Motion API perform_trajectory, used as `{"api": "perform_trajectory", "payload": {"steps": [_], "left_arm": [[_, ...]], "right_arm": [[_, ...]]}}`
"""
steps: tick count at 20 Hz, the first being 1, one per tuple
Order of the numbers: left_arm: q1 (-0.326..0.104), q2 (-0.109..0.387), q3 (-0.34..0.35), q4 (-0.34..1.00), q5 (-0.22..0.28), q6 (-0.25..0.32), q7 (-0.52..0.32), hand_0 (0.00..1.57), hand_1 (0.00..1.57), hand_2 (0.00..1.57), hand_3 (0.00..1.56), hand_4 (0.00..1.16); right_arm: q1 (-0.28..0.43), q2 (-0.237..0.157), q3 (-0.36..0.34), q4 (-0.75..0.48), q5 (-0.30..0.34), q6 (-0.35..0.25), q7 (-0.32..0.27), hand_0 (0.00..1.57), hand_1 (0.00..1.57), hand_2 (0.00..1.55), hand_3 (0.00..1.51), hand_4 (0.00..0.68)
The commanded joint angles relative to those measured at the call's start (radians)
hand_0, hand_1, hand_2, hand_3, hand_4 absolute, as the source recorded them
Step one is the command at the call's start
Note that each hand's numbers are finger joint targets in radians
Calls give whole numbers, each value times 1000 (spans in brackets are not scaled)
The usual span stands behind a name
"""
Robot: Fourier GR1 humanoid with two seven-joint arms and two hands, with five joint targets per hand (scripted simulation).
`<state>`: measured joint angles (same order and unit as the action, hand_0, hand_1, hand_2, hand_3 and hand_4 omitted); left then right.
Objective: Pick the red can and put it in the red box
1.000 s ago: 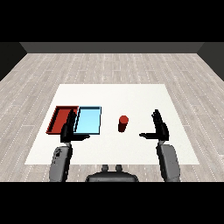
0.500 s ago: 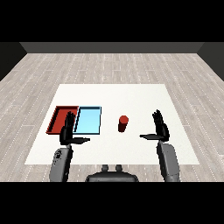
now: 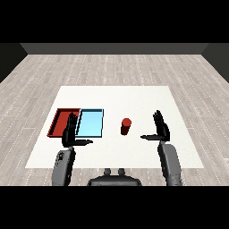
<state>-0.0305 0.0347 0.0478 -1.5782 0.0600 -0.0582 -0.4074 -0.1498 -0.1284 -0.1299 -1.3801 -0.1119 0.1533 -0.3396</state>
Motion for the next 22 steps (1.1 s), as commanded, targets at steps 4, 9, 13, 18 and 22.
{"api": "perform_trajectory", "payload": {"steps": [4,9,13,18,22], "left_arm": [[-45,-33,-33,14,-16,35,-2,0,0,0,0,0],[-56,-3,10,-13,14,32,44,0,0,0,0,0],[41,4,4,-61,23,-4,-8,0,0,0,0,0],[12,-5,-12,-56,0,21,31,0,0,0,0,0],[-5,-4,6,-28,23,8,-3,0,0,0,0,0]], "right_arm": [[-158,15,-14,156,-13,-20,28,0,0,0,0,0],[-104,50,21,189,-4,-15,4,0,0,0,0,0],[-131,121,78,180,22,-65,19,0,0,0,0,0],[-160,126,105,315,-5,-73,-67,0,0,0,0,0],[-221,87,33,439,-27,11,-103,0,0,0,0,0]]}}
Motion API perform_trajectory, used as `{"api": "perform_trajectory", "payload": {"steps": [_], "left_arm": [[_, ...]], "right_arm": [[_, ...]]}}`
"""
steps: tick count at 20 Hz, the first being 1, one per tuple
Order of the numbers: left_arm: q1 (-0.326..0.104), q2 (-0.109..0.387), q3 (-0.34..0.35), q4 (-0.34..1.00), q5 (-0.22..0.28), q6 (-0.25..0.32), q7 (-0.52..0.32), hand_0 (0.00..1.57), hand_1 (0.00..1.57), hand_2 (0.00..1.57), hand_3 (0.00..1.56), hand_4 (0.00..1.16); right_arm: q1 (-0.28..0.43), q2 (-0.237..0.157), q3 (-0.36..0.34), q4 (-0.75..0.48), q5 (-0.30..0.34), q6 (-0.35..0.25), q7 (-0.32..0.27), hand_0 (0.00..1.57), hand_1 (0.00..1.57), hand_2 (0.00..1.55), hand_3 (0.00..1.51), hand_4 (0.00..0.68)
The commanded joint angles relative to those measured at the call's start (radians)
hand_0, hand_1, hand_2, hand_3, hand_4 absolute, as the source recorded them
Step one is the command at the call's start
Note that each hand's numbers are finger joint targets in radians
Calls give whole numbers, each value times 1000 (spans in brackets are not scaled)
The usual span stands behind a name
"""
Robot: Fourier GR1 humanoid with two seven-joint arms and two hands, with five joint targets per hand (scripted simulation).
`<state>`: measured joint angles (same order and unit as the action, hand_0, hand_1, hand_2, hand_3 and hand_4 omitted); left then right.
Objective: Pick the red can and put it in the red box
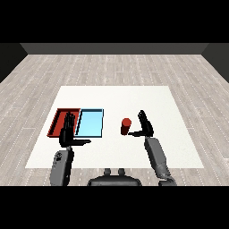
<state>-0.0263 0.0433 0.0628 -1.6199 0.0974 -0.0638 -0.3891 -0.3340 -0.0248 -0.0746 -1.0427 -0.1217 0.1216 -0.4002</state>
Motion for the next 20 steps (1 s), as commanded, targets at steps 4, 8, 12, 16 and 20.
{"api": "perform_trajectory", "payload": {"steps": [4,8,12,16,20], "left_arm": [[-60,-14,8,62,-2,25,-12,0,0,0,0,0],[37,-6,-10,3,8,-18,-29,0,0,0,0,0],[8,-11,0,34,-7,8,-40,0,0,0,0,0],[42,-17,-18,-29,-11,15,-22,0,0,0,0,0],[8,23,17,12,13,-20,3,0,0,0,0,0]], "right_arm": [[-43,6,-9,149,-22,26,-58,0,0,0,0,0],[-82,24,86,237,-62,-52,-121,0,0,0,0,0],[-96,17,28,231,-50,-14,-82,0,0,0,0,0],[-79,17,38,206,-62,-9,-69,0,0,0,0,0],[-108,25,107,265,-117,-50,-100,0,0,0,0,0]]}}
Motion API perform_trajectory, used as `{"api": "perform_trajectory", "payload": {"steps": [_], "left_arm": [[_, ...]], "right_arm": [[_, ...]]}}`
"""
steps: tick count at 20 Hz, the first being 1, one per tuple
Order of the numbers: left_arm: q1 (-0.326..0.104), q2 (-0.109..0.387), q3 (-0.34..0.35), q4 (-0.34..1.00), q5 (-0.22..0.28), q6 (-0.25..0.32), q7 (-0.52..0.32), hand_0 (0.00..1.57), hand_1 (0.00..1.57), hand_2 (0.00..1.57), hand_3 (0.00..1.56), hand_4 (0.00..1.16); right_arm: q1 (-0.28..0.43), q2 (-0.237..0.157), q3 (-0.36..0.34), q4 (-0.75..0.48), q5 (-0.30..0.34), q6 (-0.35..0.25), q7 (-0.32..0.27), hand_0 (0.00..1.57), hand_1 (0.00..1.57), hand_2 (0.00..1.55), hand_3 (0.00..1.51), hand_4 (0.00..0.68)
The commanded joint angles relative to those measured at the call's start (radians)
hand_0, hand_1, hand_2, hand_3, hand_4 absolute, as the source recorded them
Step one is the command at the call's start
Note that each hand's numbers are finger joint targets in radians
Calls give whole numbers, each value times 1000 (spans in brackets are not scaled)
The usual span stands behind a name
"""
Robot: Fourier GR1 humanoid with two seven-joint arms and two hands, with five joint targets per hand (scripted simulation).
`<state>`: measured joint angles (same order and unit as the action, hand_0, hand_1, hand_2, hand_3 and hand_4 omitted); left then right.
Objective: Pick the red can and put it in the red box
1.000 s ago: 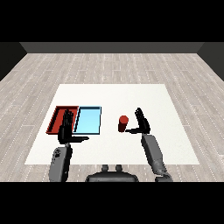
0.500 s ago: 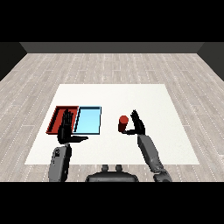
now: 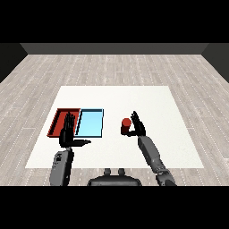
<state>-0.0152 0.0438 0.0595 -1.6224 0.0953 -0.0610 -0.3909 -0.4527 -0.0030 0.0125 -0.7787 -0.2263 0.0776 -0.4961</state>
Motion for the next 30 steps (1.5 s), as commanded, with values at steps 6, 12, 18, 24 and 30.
{"api": "perform_trajectory", "payload": {"steps": [6,12,18,24,30], "left_arm": [[70,33,35,-38,44,-56,-21,0,0,0,0,0],[-40,37,49,-44,46,-9,69,0,0,0,0,0],[12,19,30,25,13,-24,-42,0,0,0,0,0],[7,2,25,-2,29,-13,-21,0,0,0,0,0],[17,1,7,-38,-19,26,5,0,0,0,0,0]], "right_arm": [[-105,3,31,199,-64,27,-102,0,0,0,0,0],[-123,3,60,210,-109,26,-90,0,0,0,0,0],[-198,3,159,339,-198,-1,-158,0,0,0,0,0],[-240,3,233,379,-240,-84,-150,0,0,0,0,0],[-287,3,215,428,-284,-224,-140,1262,1262,1324,1280,269]]}}
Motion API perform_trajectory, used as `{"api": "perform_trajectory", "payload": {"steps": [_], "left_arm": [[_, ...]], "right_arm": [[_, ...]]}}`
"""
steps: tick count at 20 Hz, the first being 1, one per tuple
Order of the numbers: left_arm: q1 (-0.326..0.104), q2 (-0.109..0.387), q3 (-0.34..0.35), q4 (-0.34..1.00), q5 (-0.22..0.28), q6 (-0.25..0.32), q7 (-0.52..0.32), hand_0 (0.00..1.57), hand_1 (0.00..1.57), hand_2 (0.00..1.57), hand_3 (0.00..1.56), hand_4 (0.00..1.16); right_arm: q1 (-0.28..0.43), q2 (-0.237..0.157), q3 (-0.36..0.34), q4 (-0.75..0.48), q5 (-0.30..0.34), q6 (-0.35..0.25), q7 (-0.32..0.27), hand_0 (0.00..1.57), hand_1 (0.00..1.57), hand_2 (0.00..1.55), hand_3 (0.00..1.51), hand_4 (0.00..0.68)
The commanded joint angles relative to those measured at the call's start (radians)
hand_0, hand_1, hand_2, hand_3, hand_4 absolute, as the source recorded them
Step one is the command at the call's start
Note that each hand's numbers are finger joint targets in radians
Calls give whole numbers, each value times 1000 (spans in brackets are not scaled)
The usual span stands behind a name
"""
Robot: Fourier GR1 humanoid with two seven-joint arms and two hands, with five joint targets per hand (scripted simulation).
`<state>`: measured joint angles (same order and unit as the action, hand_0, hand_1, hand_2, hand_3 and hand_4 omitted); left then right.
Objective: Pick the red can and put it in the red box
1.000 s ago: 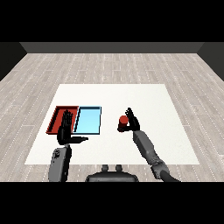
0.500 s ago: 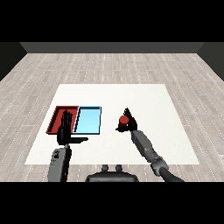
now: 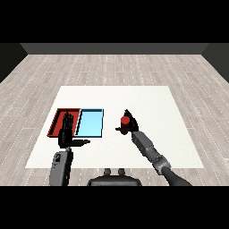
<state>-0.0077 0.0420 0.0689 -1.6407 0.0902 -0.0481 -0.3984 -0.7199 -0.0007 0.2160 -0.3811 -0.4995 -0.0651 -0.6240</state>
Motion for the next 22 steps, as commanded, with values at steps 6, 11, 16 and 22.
{"api": "perform_trajectory", "payload": {"steps": [6,11,16,22], "left_arm": [[-24,-16,-26,17,-21,15,13,0,0,0,0,0],[-18,-40,-89,53,-58,65,-37,0,0,0,0,0],[11,30,2,-4,43,-42,24,0,0,0,0,0],[5,-5,-56,41,-4,-35,-12,0,0,0,0,0]], "right_arm": [[-13,1,26,34,1,-141,-9,1472,1472,1456,1404,600],[-34,-1,61,-43,9,-210,53,1476,1476,1444,1389,598],[-12,-14,81,-67,52,-192,3,1438,1438,1437,1373,607],[114,-54,145,-391,129,-282,98,1422,1422,1428,1372,621]]}}
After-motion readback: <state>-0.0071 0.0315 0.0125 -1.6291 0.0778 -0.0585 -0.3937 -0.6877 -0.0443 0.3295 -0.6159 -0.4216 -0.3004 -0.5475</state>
